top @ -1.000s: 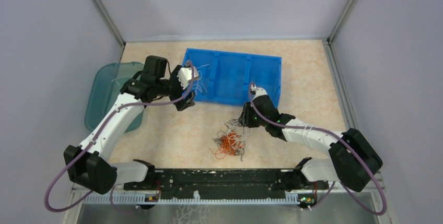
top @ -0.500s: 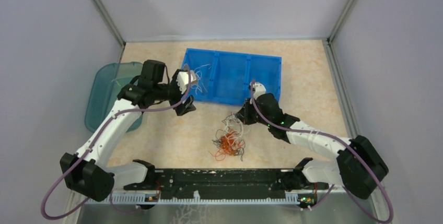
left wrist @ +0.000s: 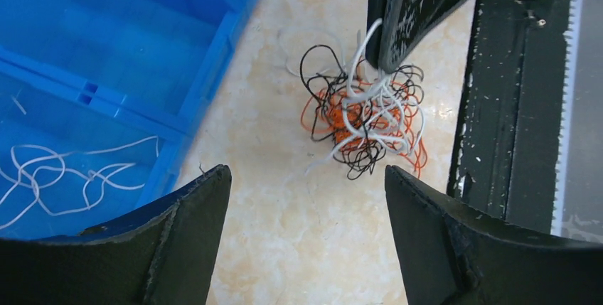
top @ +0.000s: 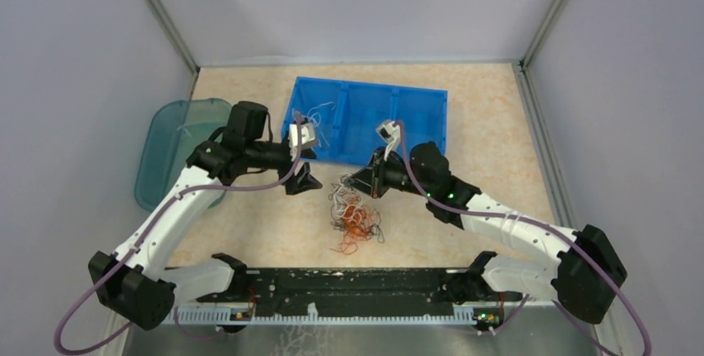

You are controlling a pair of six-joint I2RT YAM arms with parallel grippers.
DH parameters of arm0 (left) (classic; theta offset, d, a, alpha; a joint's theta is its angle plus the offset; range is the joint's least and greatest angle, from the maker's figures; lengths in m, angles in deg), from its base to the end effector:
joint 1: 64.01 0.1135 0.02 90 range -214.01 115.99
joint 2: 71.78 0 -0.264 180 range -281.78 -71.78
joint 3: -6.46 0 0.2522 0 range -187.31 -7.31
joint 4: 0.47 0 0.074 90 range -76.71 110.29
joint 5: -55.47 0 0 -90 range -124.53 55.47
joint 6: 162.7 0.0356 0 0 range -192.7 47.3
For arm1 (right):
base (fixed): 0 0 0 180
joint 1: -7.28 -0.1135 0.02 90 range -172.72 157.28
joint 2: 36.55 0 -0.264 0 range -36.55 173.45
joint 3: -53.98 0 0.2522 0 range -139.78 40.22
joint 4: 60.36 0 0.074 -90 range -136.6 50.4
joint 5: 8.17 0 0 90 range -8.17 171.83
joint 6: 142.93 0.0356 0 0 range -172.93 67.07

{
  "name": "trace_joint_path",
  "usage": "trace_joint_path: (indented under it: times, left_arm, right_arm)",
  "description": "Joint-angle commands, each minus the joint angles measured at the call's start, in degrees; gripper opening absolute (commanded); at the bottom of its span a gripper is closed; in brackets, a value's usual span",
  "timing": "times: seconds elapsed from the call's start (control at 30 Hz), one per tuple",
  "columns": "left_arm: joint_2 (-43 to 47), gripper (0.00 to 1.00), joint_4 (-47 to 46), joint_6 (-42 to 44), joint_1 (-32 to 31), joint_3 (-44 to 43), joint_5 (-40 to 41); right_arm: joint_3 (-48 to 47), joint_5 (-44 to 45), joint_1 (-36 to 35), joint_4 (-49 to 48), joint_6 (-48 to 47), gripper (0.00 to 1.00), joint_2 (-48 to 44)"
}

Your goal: Untangle the cables

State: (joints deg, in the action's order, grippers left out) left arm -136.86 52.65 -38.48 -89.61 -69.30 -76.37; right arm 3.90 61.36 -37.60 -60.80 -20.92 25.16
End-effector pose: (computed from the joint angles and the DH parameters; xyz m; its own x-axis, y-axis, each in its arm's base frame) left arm 0.1979 -0.1211 0.3318 -0.0725 0.4993 -0.8634 0.9755 0.2157 0.0428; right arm 0.1664 0.1833 0.2743 -0.5959 0.1074 -0.7959 -0.6938 0.4302 0.5775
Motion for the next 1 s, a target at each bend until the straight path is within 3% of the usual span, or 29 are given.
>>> trace_joint_path:
  times: [0.0, 0.37, 0.5, 0.63, 0.8, 0.87, 0.97]
  left_arm:
    - [-0.6, 0.82, 0.39, 0.02, -1.77, -2.48, -4.88]
    - [-1.34, 0.52, 6.36, 4.53, -4.42, -3.45, -8.11]
    - [-1.78, 0.36, 6.73, 4.37, -5.06, -3.56, -8.15]
    - [-2.35, 0.28, 6.79, 4.2, -5.16, -3.8, -7.91]
    - [-2.33, 0.05, 5.54, 4.16, -5.28, -4.57, -5.33]
    - [-2.18, 0.02, 5.56, 4.21, -5.27, -4.73, -3.74]
    - [-1.23, 0.0, 2.68, 4.19, -5.35, -4.61, -0.84]
  right_arm:
    - [-5.54, -2.63, -3.39, -4.96, -1.09, 0.0, 2.38]
    - [-9.52, -3.85, -6.25, -5.7, -1.99, 0.0, 7.29]
    - [-9.91, -3.84, -6.69, -6.14, -1.88, 0.0, 7.81]
    - [-9.59, -3.88, -6.98, -6.37, -1.94, 0.0, 7.85]
    - [-8.49, -3.74, -6.97, -6.64, -1.65, 0.0, 7.1]
    - [-7.46, -3.03, -7.0, -6.81, -1.66, 0.0, 6.03]
    - [-4.89, -1.28, -6.97, -6.77, -1.76, 0.21, 3.23]
